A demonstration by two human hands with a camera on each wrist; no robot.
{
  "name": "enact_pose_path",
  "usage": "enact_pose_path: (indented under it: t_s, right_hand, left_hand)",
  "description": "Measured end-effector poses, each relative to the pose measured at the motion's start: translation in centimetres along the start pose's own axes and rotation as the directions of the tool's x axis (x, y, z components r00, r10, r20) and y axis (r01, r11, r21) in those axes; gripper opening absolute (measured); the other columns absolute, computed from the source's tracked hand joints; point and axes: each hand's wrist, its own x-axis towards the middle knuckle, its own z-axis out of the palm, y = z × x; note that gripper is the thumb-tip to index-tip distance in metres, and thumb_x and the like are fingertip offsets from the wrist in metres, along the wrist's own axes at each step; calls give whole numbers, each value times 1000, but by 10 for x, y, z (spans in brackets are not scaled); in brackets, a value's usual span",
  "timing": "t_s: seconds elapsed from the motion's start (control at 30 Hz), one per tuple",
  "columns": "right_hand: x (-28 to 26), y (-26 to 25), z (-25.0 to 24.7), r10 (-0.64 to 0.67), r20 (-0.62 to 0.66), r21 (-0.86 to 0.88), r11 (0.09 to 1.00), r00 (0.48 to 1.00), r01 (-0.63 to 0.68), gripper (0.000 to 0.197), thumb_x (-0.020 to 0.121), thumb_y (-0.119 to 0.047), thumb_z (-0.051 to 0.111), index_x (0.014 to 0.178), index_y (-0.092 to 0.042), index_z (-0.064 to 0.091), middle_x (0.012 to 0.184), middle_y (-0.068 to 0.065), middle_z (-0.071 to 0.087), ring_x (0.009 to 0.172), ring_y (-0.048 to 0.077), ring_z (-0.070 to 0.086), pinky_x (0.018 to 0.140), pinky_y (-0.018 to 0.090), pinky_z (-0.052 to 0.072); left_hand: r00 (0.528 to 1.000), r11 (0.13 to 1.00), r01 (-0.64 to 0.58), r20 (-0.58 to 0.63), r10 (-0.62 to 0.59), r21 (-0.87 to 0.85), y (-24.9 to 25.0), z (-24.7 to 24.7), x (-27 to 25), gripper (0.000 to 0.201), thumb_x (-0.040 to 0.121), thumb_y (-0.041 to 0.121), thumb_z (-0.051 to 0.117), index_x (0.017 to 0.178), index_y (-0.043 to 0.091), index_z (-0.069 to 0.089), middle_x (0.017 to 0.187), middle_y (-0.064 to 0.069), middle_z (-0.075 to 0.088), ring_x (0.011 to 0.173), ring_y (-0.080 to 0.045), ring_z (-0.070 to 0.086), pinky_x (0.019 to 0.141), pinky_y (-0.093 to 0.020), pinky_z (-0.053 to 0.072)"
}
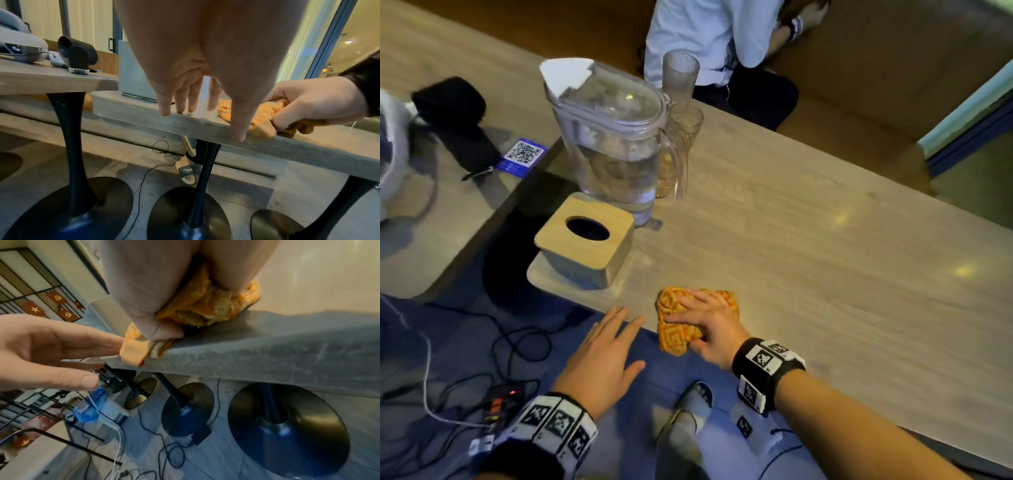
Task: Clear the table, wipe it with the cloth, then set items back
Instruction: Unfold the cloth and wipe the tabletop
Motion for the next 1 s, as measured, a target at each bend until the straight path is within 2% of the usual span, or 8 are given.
enact_pose_path:
  t_s: [0.13, 0.23, 0.37, 0.57, 0.8, 0.87, 0.93, 1.0]
  right_hand:
    - [1, -2, -23, -72, -183, 144, 985, 981, 99, 63, 69, -11, 60, 130, -25, 61, 135, 2, 60, 125, 20, 55, 107, 39, 41]
    - [42, 16, -70, 207, -481, 281, 957, 852, -74, 72, 76, -4, 61, 143, -27, 45, 140, 3, 55, 126, 17, 51, 106, 25, 37]
    - [87, 45, -93, 405, -315, 201, 912, 858, -357, 65, 79, -9, 63, 139, -31, 52, 139, -1, 56, 128, 22, 52, 106, 26, 40]
    - [34, 7, -27, 128, -257, 111, 989, 958, -102, 61, 65, -7, 65, 123, -25, 68, 140, 7, 55, 135, 24, 44, 115, 45, 30]
    - [-34, -45, 22, -226, -58, 144, 962, 972, 232, 56, 68, -10, 60, 124, -17, 67, 130, 4, 63, 125, 16, 55, 108, 30, 40]
    - [-18, -35, -2, -79, -300, 270, 949, 951, 164, 61, 70, -5, 59, 129, -20, 62, 133, 1, 60, 125, 12, 55, 107, 25, 40]
    - [16, -15, -32, 163, -517, 300, 954, 840, -1, 64, 75, -8, 57, 137, -21, 54, 140, 4, 55, 130, 17, 51, 110, 27, 36]
    - [60, 6, -58, 321, -498, 221, 945, 806, -239, 65, 83, -14, 58, 146, -18, 42, 149, 9, 45, 136, 26, 42, 114, 33, 32]
  left_hand:
    - [1000, 999, -12, 2, 12, -46, -13, 8, -19, 73, 98, 49, 45, 155, 31, 4, 162, 9, -11, 150, -12, -10, 122, -28, 13]
    - [999, 999, 8, 43, -6, -42, -28, 19, -33, 72, 98, 49, 43, 154, 33, 2, 161, 10, -15, 149, -12, -12, 122, -27, 11]
    - [995, 994, 57, 86, -49, -96, -41, 33, -43, 72, 98, 47, 46, 154, 34, 1, 161, 10, -13, 150, -12, -11, 118, -25, 12]
    - [994, 967, 106, 61, -94, -233, -35, 47, -42, 73, 95, 42, 54, 154, 32, 12, 162, 11, -3, 150, -12, 4, 116, -29, 24]
    - [975, 891, 135, -100, -197, -433, -28, 24, -26, 73, 98, 31, 53, 156, 23, 10, 163, 8, 3, 148, -12, 15, 112, -28, 28]
    - [959, 921, 134, -187, -214, -365, -37, 16, -22, 72, 97, 33, 52, 156, 22, 12, 163, 6, -1, 148, -15, 16, 111, -35, 33]
    - [953, 967, 162, -222, -204, -195, -49, 12, -17, 74, 96, 38, 52, 156, 19, 11, 164, 1, -6, 150, -20, 4, 117, -39, 25]
    - [959, 982, 187, -210, -191, -36, -61, 9, -11, 78, 96, 43, 50, 156, 16, 8, 163, -4, -9, 150, -25, -7, 120, -43, 14]
